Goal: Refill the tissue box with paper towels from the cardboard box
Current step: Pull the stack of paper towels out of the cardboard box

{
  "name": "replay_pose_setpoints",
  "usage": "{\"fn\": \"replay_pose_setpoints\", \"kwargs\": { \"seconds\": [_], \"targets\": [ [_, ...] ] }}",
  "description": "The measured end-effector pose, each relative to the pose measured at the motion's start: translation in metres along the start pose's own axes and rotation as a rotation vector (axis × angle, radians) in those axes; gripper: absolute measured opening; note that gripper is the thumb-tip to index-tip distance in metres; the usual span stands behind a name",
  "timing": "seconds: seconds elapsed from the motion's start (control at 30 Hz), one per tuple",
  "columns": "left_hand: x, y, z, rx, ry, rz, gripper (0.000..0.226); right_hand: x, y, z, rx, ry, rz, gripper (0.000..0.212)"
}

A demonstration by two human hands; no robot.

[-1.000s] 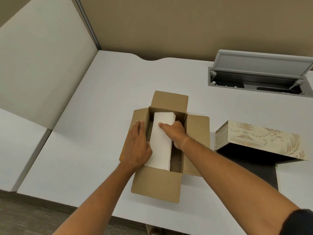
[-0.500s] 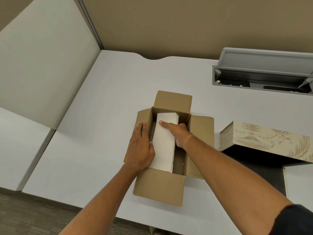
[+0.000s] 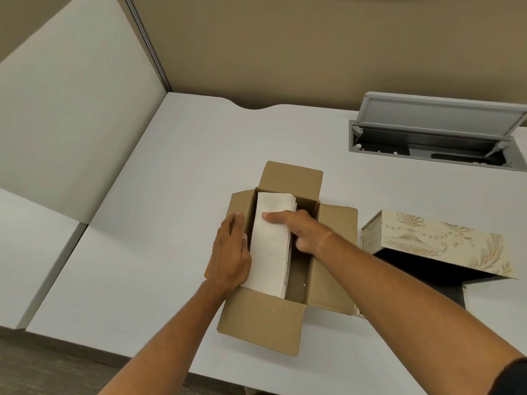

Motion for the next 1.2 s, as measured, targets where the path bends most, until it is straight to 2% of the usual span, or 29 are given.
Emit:
{"fn": "replay_pose_setpoints", "kwargs": {
  "seconds": [0.1,0.3,0.5,0.63,0.77,0.87,1.03,1.1,1.2],
  "targets": [
    [0.001,0.001,0.004,0.038,-0.048,-0.004,0.049,-0.001,-0.006,0.012,0.105,0.003,0.067,0.062],
    [0.01,0.007,0.01,0.083,-0.065,-0.021,0.047,-0.001,-0.026,0.041,0.3,-0.078,0.112,0.074],
    [0.023,0.012,0.009,0.135,0.004,0.015,0.047,0.007,-0.054,0.064,0.419,-0.031,0.104,0.061],
    [0.043,0.004,-0.011,0.186,-0.093,0.001,0.052,0.019,-0.077,0.084,0.473,0.02,0.122,0.062],
    [0.062,-0.016,-0.05,0.129,-0.235,0.001,0.054,0.035,-0.105,0.108,0.532,0.084,0.114,0.041],
    [0.071,-0.034,-0.083,0.071,-0.46,0.18,0.046,0.053,-0.126,0.123,0.56,0.152,0.052,0.056],
    [0.064,-0.055,-0.129,-0.027,-0.71,0.537,0.046,0.08,-0.167,0.14,0.589,0.224,-0.013,0.054],
    [0.06,-0.06,-0.14,-0.006,-0.757,0.564,0.037,0.094,-0.184,0.142,0.593,0.252,-0.031,0.059],
    [0.048,-0.073,-0.153,0.055,-0.795,0.685,0.058,0.118,-0.21,0.14,0.594,0.297,-0.056,0.061]
  ]
}}
Point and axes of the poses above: each hand's wrist, its own y-axis towards the middle knuckle, its own x-axis out of the back of the hand, z = x × y, the point moved 4 cm from there along y, towards the middle knuckle, and after that the axes turned 15 degrees about x, right-handed, at the moved point
